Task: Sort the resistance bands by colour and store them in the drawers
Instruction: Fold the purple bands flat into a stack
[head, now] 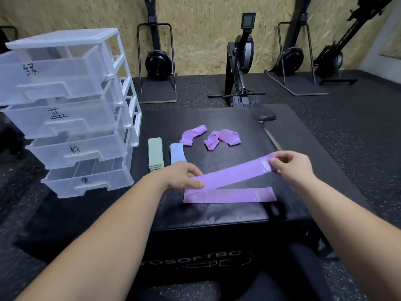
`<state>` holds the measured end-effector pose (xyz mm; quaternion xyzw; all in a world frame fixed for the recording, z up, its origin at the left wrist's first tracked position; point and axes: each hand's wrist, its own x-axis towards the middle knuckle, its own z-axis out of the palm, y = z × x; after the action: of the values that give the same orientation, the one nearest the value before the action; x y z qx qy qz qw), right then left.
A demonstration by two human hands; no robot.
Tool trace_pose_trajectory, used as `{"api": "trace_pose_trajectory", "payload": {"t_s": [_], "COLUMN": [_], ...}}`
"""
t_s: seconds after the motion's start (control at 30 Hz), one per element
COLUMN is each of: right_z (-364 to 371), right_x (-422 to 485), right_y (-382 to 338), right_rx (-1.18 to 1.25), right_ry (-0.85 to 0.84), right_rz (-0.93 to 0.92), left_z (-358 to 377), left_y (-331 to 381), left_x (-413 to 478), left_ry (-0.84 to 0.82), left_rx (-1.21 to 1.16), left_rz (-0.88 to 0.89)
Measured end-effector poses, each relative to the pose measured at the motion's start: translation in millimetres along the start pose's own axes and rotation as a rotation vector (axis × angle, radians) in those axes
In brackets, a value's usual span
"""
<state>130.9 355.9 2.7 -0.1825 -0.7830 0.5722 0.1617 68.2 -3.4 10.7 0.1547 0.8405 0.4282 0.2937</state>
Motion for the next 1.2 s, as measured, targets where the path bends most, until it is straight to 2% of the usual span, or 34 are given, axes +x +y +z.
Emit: {"api": "trace_pose_trajectory", "payload": {"t_s": [0.13,0.27,0.53,0.7,0.87,1.07,1.13,1.2], "right_z": [-1,-2,-1,2,7,5,1,-7], "right_x": [-16,-25,-40,-48,-51,-45,-38,-28], "right_y": [33,51,65,72,79,90,87,82], "right_rx": [0.025,-0.013,-0.298,-0.415,-0.519,-0.666,-0.692,-0.698], "right_ry": [0.032,0.042,0.046,0.054,0.061,0.026,-0.022,-0.147], "right_rz": [0.104,0.120,-0.050,-0.170,-0.248,-0.286,-0.300,-0.332], "left_z": [4,15,37,61,72,69,63,54], "left_y": [-25,-38,-51,-57,-67,-73,-73,-71], "left_x": [-4,-3,3,3,2,5,5,3], "left_ry": [0.086,0.349,0.616,0.665,0.714,0.688,0.674,0.579], "left_rx": [-0.147,-0.230,0.035,0.075,0.253,0.383,0.397,0.424], "left_rz": [-0.056,-0.086,-0.023,0.033,0.088,0.101,0.145,0.201]}}
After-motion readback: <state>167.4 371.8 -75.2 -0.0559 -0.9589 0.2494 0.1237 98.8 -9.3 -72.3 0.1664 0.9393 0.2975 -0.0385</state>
